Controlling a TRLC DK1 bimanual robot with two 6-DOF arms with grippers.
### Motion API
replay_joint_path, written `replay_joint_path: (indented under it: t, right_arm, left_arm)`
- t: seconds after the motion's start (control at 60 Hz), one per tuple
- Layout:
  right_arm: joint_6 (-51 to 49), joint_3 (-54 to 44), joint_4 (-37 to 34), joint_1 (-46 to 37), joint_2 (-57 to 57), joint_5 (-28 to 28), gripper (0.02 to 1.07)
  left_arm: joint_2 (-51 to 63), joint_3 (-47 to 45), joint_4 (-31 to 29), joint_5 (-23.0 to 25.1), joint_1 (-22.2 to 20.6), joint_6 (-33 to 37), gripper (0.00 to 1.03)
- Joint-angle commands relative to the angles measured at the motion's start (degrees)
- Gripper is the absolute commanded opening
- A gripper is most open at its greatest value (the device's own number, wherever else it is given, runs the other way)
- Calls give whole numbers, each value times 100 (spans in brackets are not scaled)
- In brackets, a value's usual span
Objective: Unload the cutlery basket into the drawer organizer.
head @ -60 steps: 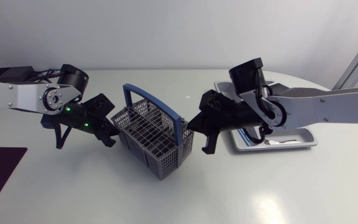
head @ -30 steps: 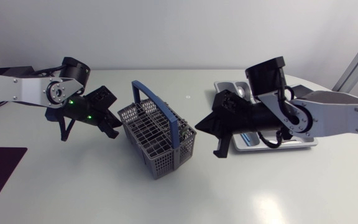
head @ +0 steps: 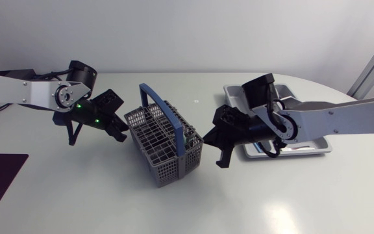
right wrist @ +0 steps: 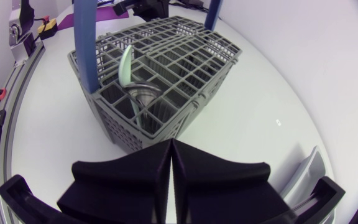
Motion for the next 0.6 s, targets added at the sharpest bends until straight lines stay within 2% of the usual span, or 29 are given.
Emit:
replay_joint_path:
  t: [0.0,0.367,0.583]
  right_arm:
    - [73,-133,14,225,-286,-44,7]
    - [336,-415,-224,1042,-690,53,7]
    - [354,-511,-224,937,-1130,167,7]
  left_arm:
    - [219,286,133,56,-157,-211,3]
    - [957,1376,194,223,-438,-580,3]
    - [1159,1868,36,223,-517,-668,3]
